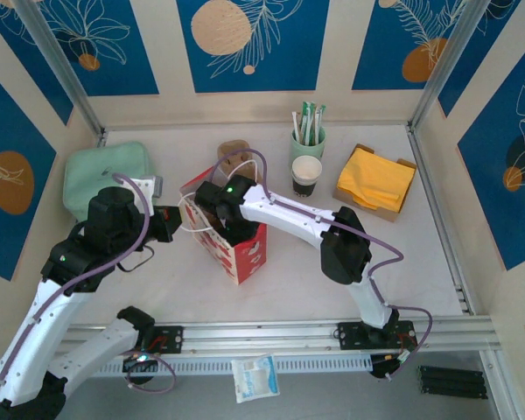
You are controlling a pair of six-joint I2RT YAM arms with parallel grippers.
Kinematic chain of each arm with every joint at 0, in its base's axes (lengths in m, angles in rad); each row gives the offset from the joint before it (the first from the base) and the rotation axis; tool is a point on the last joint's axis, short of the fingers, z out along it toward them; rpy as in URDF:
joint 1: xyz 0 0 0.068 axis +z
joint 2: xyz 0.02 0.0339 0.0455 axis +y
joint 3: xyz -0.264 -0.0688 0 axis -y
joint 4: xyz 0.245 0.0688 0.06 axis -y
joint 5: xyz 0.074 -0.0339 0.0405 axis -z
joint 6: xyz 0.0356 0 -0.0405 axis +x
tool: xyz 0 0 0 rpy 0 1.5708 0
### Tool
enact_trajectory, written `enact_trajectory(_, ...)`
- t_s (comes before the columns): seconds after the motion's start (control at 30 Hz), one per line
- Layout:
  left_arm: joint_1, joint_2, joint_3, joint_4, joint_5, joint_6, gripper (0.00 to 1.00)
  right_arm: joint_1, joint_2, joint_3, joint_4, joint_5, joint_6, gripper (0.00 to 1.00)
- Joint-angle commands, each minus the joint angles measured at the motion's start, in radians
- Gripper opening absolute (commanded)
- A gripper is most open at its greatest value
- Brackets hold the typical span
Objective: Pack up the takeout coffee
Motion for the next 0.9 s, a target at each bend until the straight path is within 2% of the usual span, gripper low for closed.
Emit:
enact_trajectory(0.0, 0.007, -0.004, 0.000, 0.006, 0.024, -0.010, 0.00, -0.003, 0.018, -0.021, 0.013, -0.004, 0.023, 0.65)
enact_trajectory(0.47, 0.007, -0.002, 0.000, 0.007, 0.022, -0.011, 0.00, 0.003, 0.010, 0.042, -0.018, 0.012, 0.018, 0.75)
enact_trajectory(0.87, 0.005, -0.002, 0.000, 0.007, 0.024, -0.011, 0.00, 0.012, 0.002, 0.089, -0.048, 0.029, 0.019, 0.77)
